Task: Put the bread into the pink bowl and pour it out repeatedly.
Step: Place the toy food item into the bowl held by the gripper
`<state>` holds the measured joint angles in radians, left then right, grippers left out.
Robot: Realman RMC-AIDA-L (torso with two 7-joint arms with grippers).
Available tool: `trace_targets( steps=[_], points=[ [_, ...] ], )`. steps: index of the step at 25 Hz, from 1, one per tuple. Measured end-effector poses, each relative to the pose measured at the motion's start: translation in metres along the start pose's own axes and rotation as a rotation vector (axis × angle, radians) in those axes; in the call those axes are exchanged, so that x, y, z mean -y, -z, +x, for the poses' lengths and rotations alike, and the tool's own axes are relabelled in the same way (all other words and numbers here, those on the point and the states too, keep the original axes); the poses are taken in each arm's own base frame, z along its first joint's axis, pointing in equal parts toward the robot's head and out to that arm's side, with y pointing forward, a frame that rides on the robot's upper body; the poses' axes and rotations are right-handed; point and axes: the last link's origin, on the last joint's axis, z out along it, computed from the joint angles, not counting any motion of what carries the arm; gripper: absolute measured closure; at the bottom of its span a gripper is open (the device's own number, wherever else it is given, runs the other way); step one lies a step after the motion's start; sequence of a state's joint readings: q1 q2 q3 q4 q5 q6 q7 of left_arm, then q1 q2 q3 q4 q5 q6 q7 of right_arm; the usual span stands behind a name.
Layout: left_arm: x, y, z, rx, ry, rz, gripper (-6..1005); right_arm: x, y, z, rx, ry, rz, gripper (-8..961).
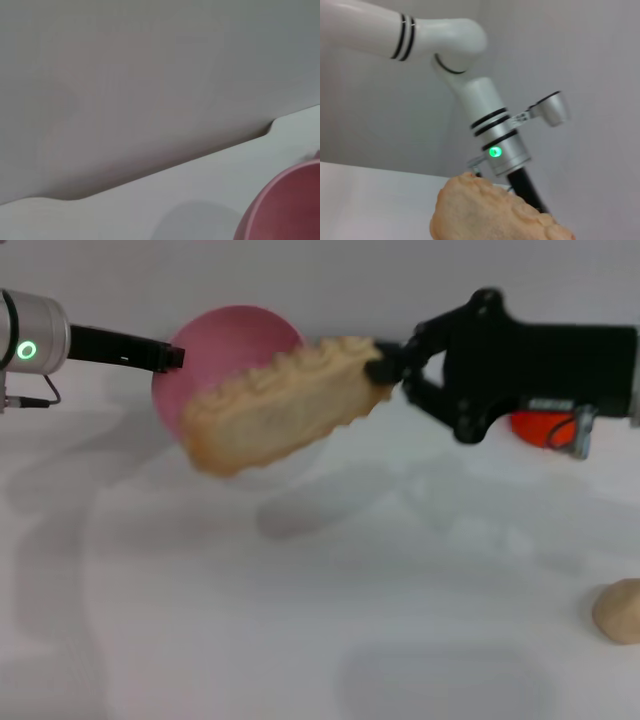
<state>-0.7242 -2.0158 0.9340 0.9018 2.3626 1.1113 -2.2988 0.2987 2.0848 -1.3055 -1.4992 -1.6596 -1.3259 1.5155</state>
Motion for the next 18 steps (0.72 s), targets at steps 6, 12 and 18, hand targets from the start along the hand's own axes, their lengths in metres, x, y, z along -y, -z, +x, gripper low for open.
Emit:
trace_targets(
  steps=[6, 12, 18],
  points=[
    [-0.005, -0.002, 0.000, 0.008, -0.011, -0.012, 956, 0.015, 0.017, 0.000, -0.002, 0.001, 0.083, 903],
    [-0.016, -0.006, 0.002, 0.018, -0.035, -0.040, 956, 0.027, 0.030, 0.005, -0.008, -0.012, 0.161, 906],
    [-0.033, -0.012, 0.011, 0.032, -0.091, -0.063, 956, 0.034, 0.035, 0.011, -0.021, -0.031, 0.207, 907]
  ],
)
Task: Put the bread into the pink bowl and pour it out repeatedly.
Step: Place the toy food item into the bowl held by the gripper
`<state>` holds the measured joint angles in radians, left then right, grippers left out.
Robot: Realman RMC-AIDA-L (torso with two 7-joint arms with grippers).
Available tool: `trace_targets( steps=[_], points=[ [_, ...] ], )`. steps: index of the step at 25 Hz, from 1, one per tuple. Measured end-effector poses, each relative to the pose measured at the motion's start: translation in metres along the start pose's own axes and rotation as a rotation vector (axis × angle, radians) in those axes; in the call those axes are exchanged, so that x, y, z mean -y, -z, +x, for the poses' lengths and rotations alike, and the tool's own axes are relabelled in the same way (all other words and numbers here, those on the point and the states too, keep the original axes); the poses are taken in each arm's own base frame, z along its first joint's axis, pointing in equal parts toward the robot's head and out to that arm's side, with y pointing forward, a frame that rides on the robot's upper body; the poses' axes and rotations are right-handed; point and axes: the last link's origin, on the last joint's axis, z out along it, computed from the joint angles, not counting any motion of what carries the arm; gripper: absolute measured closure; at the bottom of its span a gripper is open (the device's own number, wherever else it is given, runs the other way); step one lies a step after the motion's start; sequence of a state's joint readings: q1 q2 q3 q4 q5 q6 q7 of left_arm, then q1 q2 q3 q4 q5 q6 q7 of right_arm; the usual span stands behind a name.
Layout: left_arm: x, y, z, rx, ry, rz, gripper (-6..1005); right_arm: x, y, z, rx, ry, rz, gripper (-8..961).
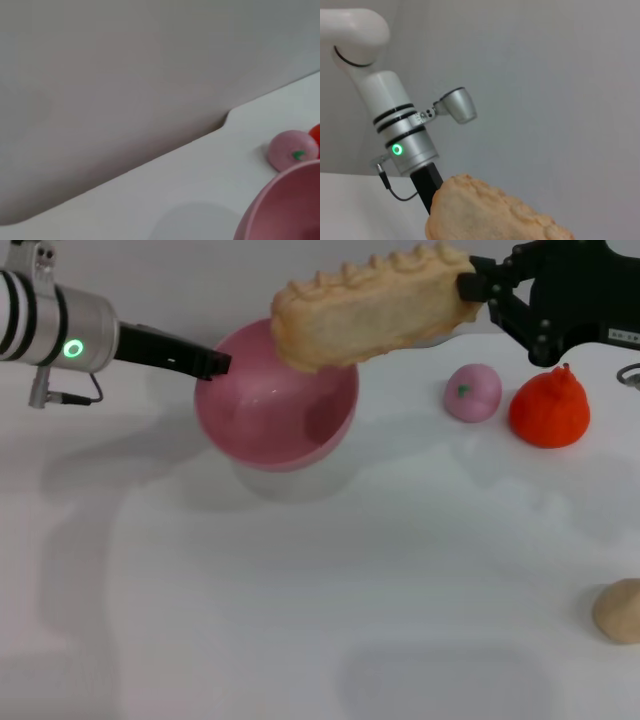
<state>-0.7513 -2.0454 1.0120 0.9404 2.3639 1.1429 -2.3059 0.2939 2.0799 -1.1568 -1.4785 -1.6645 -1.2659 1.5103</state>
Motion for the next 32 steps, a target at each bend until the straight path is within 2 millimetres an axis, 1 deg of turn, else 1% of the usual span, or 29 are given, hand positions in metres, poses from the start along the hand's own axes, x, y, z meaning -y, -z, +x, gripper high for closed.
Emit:
trace_targets(
  steps=[6, 12, 17, 19, 23, 27, 32],
  points=[
    [-0.006, -0.002, 0.003, 0.012, -0.021, -0.015, 956, 0.009, 0.004, 0.012, -0.017, -0.042, 0.059, 906],
    [-0.010, -0.005, 0.005, 0.019, -0.041, -0.023, 956, 0.011, -0.004, 0.018, -0.023, -0.064, 0.064, 906],
    [-0.008, -0.004, 0.009, 0.015, -0.051, -0.015, 956, 0.005, -0.011, 0.016, -0.026, -0.051, 0.030, 905],
    [-0.007, -0.004, 0.010, 0.016, -0.051, -0.012, 956, -0.002, -0.016, 0.016, -0.047, -0.032, -0.013, 905],
    [-0.003, -0.003, 0.010, 0.022, -0.051, 0.002, 956, -0.007, -0.019, 0.017, -0.063, -0.026, -0.062, 907],
    [-0.003, -0.003, 0.010, 0.026, -0.053, 0.010, 956, -0.010, -0.016, 0.017, -0.062, -0.032, -0.107, 908],
    [-0.006, -0.005, 0.012, 0.024, -0.058, 0.007, 956, -0.007, -0.009, 0.012, -0.053, -0.046, -0.126, 908]
  ],
)
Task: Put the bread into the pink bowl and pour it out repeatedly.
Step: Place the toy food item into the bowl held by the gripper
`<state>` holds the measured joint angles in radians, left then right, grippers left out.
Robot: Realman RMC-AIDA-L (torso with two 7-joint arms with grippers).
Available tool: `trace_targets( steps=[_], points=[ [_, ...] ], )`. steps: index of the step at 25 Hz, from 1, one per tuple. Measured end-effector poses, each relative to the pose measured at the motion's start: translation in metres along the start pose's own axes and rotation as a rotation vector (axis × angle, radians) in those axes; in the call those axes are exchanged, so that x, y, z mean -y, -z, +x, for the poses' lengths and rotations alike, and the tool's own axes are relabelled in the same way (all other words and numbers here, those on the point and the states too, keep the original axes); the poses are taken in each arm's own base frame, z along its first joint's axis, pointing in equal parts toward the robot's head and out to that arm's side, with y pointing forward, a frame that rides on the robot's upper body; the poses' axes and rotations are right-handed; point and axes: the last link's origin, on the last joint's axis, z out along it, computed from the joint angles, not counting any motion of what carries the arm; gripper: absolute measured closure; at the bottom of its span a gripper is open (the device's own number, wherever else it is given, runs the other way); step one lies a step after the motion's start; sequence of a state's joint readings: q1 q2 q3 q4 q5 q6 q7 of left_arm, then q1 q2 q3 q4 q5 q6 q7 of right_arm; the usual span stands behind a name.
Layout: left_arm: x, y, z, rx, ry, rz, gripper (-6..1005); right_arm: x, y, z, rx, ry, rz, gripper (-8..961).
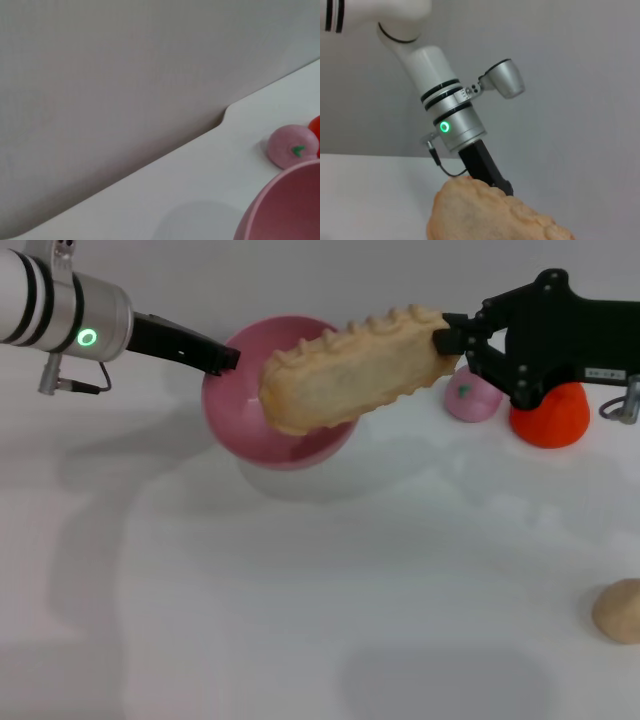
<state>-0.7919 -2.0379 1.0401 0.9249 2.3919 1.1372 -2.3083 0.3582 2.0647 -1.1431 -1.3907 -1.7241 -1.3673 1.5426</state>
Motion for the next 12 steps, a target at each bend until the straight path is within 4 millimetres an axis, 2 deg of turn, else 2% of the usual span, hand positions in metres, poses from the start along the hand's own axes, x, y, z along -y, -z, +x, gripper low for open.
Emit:
trace_targets(
  steps=[3, 7, 12],
  points=[
    [-0.003, -0.002, 0.001, 0.000, -0.003, -0.006, 956, 0.005, 0.005, 0.000, 0.002, -0.005, 0.021, 908],
    [-0.004, -0.003, 0.000, 0.007, -0.008, -0.007, 956, 0.019, 0.017, 0.011, -0.025, -0.034, 0.094, 908],
    [-0.002, -0.003, -0.002, 0.025, -0.014, 0.013, 956, 0.025, 0.023, 0.018, -0.031, -0.065, 0.124, 909]
  ],
)
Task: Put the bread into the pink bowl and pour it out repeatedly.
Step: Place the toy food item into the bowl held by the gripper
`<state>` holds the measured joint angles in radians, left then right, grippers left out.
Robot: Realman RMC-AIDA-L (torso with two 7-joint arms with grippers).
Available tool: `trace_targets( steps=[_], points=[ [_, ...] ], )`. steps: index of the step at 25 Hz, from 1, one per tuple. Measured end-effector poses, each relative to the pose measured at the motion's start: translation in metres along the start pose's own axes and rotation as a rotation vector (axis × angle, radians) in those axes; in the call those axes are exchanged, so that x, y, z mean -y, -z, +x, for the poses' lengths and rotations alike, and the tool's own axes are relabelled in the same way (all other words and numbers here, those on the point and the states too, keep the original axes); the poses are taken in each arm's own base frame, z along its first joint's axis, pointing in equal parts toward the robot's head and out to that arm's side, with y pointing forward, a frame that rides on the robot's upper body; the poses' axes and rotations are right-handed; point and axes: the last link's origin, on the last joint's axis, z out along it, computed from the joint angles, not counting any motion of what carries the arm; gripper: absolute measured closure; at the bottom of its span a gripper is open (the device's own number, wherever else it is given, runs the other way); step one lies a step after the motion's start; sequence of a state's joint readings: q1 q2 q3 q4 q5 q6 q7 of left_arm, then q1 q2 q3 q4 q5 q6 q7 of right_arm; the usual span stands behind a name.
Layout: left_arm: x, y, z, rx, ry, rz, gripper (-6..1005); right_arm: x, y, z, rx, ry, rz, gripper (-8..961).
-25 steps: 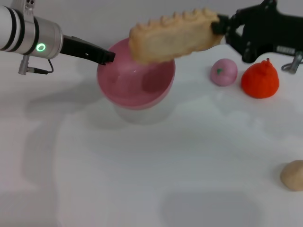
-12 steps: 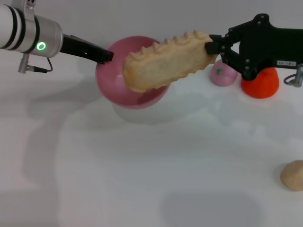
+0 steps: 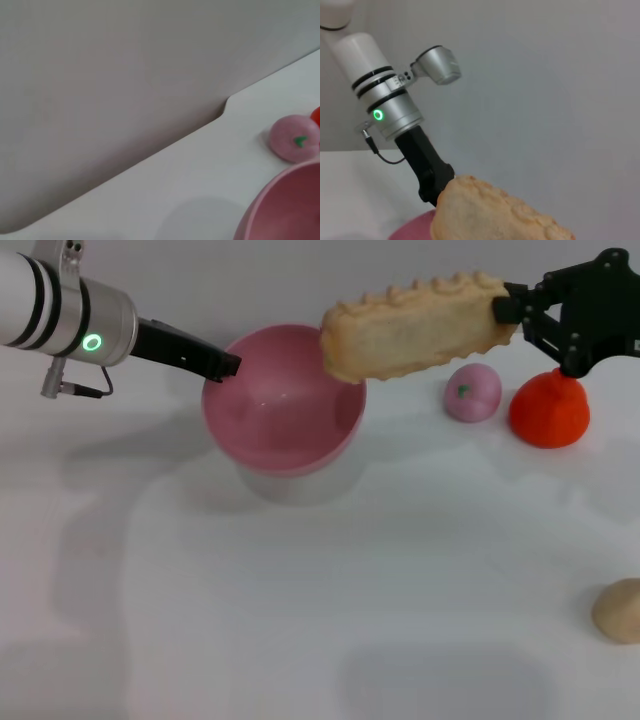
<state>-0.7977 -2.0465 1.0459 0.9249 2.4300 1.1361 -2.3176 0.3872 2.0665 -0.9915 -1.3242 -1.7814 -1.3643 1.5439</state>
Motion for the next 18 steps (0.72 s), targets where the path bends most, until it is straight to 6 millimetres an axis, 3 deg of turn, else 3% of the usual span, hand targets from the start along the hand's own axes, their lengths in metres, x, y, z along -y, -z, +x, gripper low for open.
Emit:
trace_targets(
  steps=[18],
  points=[
    [-0.009, -0.005, -0.006, 0.047, -0.045, -0.015, 956, -0.001, -0.017, -0.001, -0.032, -0.032, -0.033, 909]
  ],
)
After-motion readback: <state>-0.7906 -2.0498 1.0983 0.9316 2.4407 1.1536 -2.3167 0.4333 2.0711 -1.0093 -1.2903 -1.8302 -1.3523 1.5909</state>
